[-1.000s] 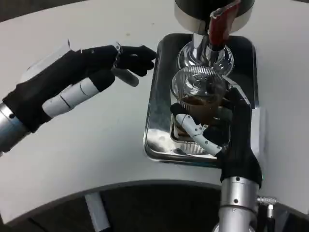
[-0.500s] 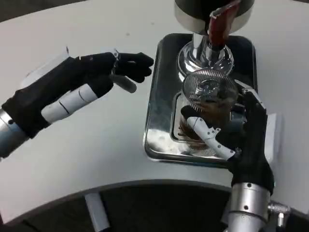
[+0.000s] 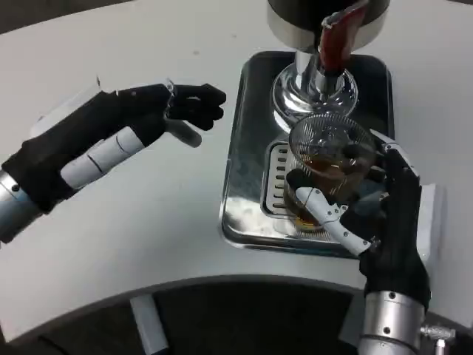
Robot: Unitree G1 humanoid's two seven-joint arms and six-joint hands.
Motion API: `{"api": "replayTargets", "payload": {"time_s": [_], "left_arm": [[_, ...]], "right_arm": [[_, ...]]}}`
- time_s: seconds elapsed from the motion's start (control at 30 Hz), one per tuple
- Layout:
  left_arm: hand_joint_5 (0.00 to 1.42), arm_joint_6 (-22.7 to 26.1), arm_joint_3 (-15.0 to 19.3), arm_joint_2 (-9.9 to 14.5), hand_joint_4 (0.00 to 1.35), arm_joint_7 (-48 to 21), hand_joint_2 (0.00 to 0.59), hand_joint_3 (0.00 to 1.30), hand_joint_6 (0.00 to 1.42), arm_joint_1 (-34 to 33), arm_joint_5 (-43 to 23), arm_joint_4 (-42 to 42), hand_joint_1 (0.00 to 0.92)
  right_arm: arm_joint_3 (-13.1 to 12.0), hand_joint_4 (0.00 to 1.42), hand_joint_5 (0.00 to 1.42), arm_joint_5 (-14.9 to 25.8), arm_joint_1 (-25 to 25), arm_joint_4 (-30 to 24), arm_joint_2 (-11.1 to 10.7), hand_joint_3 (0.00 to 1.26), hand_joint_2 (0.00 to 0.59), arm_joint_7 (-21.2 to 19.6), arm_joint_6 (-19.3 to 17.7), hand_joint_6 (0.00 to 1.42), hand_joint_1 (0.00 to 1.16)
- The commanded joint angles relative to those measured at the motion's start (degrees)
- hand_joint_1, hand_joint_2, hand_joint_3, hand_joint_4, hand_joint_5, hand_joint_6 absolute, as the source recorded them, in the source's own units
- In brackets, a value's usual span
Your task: Grasp the cup under the faucet to collect the drink, then remove the cup.
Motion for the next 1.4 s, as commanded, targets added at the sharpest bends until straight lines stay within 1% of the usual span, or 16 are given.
{"api": "replayTargets", "payload": {"time_s": [0.03,0.13,0.23,0.43,0.57,0.67,0.93,1.07,1.13,1.2,1.33,1.4], "left_arm": [[0.33,-1.74,-0.07,0.77,0.31,-0.29,0.140,0.33,0.43,-0.74,0.30,1.80,0.000],[0.33,-2.54,-0.21,0.90,0.31,-0.28,0.140,0.33,0.43,-1.17,0.81,2.68,0.000],[0.33,-3.32,-0.43,1.02,0.31,-0.34,0.140,0.33,0.42,-1.47,1.27,3.59,0.000],[0.32,-5.23,-0.92,1.50,0.29,-0.21,0.141,0.31,0.40,-1.55,2.64,5.47,0.000],[0.28,-7.23,-1.12,2.16,0.26,0.06,0.142,0.29,0.37,-1.50,4.29,6.42,0.000],[0.25,-8.20,-1.30,2.59,0.23,0.25,0.133,0.27,0.34,-1.19,4.85,7.04,0.000],[0.19,-13.20,-2.04,4.75,0.18,1.99,0.121,0.23,0.30,0.82,8.75,7.54,0.000],[0.13,-16.43,-2.19,6.11,0.12,3.58,0.114,0.20,0.25,2.13,11.16,6.43,0.000],[0.13,-17.75,-2.16,6.73,0.11,4.60,0.114,0.19,0.23,2.78,12.23,5.76,0.000],[0.12,-18.45,-1.96,7.15,0.10,5.56,0.113,0.18,0.23,3.45,12.95,4.99,0.000],[0.05,-19.34,-1.21,8.53,0.00,7.51,0.102,0.12,0.20,6.24,13.96,1.73,0.000],[0.02,-19.36,-0.91,9.19,0.00,8.51,0.101,0.11,0.18,7.62,14.43,-0.02,0.000]], "right_arm": [[0.69,0.69,0.84,-0.25,3.10,-2.09,3.84,0.61,0.249,-0.79,-1.17,1.09,0.76],[0.99,0.72,0.87,-0.66,3.79,-3.07,3.67,0.63,0.246,-0.72,-1.34,1.13,0.78],[1.60,0.76,0.91,-1.12,5.16,-4.66,3.29,0.66,0.230,-0.37,-1.53,1.15,0.79],[2.71,0.79,0.94,-1.90,7.63,-7.94,2.45,0.69,0.228,0.55,-1.63,1.19,0.80],[3.19,0.80,0.96,-2.75,9.32,-10.38,1.92,0.70,0.221,1.93,-1.55,1.22,0.80],[3.32,0.81,0.97,-3.26,10.36,-11.76,1.74,0.71,0.219,2.82,-1.40,1.22,0.80],[3.56,0.83,0.98,-4.89,12.35,-14.80,1.27,0.72,0.218,4.83,-1.48,1.25,0.81],[3.73,0.83,0.99,-5.49,13.48,-16.11,0.83,0.74,0.218,6.17,-1.49,1.26,0.81],[3.77,0.84,1.00,-5.76,14.30,-17.03,0.45,0.74,0.218,7.00,-1.54,1.26,0.81],[3.73,0.84,1.00,-5.97,14.83,-17.73,0.29,0.74,0.218,7.59,-1.55,1.26,0.81],[3.67,0.85,1.00,-6.47,15.63,-19.84,0.04,0.75,0.218,9.52,-1.31,1.26,0.81],[3.64,0.85,1.01,-6.72,16.02,-20.62,0.12,0.75,0.218,10.33,-1.28,1.26,0.81]]}}
